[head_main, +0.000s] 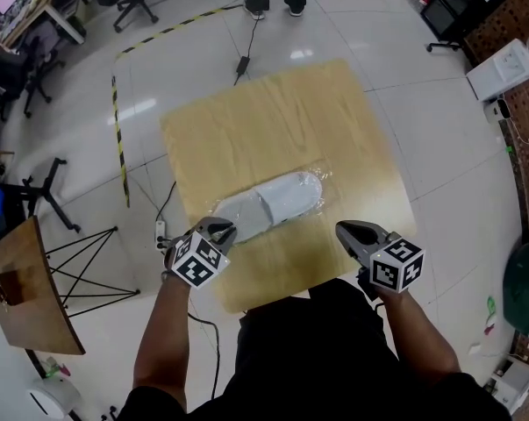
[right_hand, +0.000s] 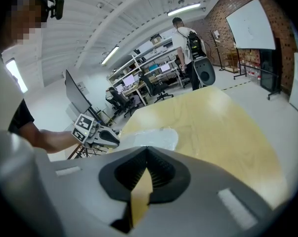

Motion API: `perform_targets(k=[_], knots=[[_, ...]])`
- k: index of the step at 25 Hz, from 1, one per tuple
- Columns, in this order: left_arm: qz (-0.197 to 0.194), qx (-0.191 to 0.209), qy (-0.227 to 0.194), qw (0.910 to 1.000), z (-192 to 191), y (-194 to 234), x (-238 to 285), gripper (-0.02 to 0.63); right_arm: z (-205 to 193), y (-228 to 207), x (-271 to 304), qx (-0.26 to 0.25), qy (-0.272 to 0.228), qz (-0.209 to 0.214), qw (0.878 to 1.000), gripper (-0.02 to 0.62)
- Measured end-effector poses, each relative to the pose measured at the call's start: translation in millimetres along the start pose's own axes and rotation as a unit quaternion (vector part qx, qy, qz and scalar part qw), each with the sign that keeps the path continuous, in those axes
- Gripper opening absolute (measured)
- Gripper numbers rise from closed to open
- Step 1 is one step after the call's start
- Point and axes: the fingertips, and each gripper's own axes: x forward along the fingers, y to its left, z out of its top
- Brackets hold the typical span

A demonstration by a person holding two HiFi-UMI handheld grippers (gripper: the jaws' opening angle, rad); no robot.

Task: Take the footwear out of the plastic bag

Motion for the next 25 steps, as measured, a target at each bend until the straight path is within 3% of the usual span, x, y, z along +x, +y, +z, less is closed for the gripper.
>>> perform_targets(k=[4,7,12,17,20,25], knots=[[-0.018,0.019,0.018,0.9995,-17,2,-11,0.034,-3,-6,9,0.000,0.010,-0.002,1.000,0.002],[-0.008,0.029,0.027,0.9992,-25,13,-17,0.031,-3,-13,19,-0.001,0.018,-0.004,1.000,0.002],[0.029,-0.010,0.022,0.9993,-29,34,-23,0.029,-8,-33,46,0.008,0.044,-0.008,0.999,0.002],[0.037,-0.022,0.016,0.9989,-28,38,-21,0.023,-34,-45,78,0.038,0.090,0.002,0.995,0.002],[0.041,-0.030,0.009,0.9987,-26,42,-21,0.023,-37,-43,89,0.063,0.091,0.018,0.994,0.003],[0.047,-0.034,0.010,0.9983,-26,44,-20,0.023,-35,-33,97,0.112,0.088,0.050,0.989,0.098]])
